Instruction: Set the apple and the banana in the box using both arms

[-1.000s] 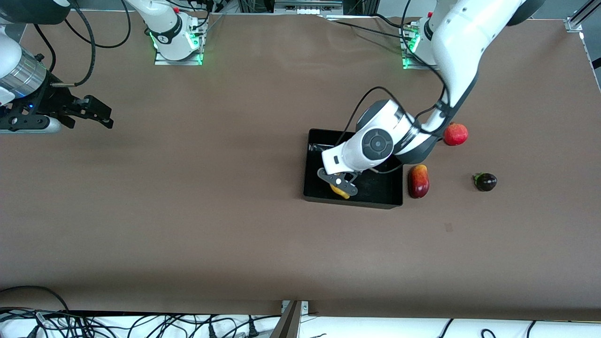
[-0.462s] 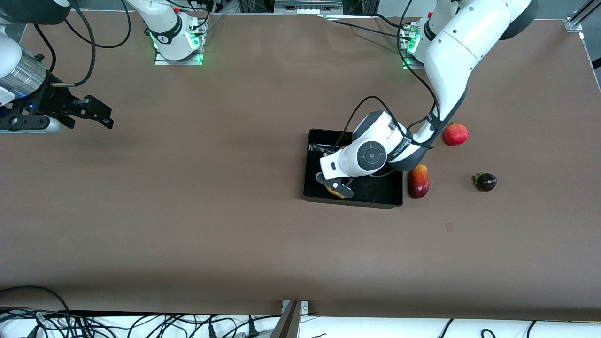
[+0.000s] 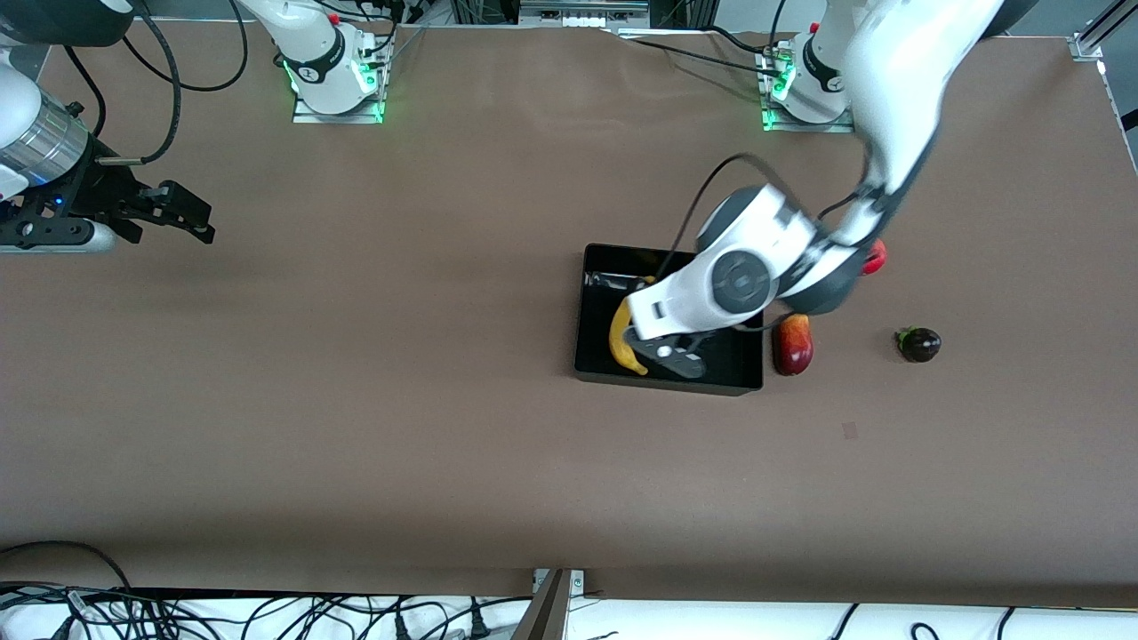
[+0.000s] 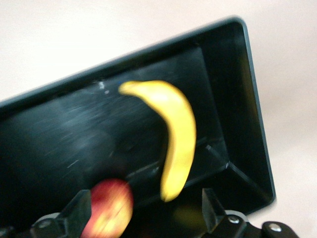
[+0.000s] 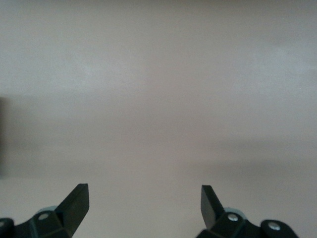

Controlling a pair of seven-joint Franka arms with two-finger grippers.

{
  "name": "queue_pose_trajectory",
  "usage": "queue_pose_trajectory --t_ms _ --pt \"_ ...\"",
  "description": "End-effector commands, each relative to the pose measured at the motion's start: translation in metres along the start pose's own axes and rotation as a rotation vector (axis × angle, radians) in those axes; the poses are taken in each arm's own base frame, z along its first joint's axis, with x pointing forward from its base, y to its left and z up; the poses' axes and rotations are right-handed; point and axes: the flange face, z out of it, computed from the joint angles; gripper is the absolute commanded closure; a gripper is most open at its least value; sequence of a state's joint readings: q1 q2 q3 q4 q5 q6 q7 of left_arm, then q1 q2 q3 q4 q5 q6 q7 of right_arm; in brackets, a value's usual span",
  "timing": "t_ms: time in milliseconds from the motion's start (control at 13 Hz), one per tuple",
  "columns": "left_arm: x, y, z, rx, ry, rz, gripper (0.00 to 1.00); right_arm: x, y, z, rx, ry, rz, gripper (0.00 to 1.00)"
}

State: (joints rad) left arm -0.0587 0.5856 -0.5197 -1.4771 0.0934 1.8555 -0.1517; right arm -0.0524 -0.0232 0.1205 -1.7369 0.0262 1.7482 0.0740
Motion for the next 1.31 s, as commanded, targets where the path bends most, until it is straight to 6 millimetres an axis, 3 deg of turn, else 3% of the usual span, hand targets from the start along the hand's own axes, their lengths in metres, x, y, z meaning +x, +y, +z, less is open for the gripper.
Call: queue_pose_trajectory --t_ms 0,154,231,385,538,692,846,1231 --pt "-0.038 -0.052 -0.095 0.056 0.014 -0.092 0.00 0.002 -0.001 -0.005 -0.010 0.008 0.009 0.00" --pt "-0.060 -0.112 -0.158 0.053 -0.015 -0.188 0.00 0.002 -0.001 -0.005 -0.010 0.008 0.009 0.00" --pt "-0.072 -0.128 -0.181 0.060 -0.036 -0.209 0.00 0.002 -0.001 -0.005 -0.008 0.008 0.009 0.00" --pt "-0.106 -0.142 -0.214 0.108 -0.031 -0.234 0.00 0.002 -0.001 -0.005 -0.010 0.008 0.009 0.00" --pt "-0.131 -0.155 -0.231 0.143 0.032 -0.304 0.00 0.002 -0.001 -0.005 -0.010 0.008 0.009 0.00" --pt "-0.156 -0.167 -0.231 0.174 0.154 -0.346 0.00 0.002 -0.001 -0.005 -0.010 0.008 0.007 0.00" --pt "-0.182 -0.169 -0.217 0.170 0.227 -0.355 0.00 0.002 -0.001 -0.005 -0.010 0.008 0.009 0.00" --pt "-0.180 -0.168 -0.207 0.162 0.167 -0.365 0.00 0.002 -0.001 -0.005 -0.010 0.008 0.009 0.00"
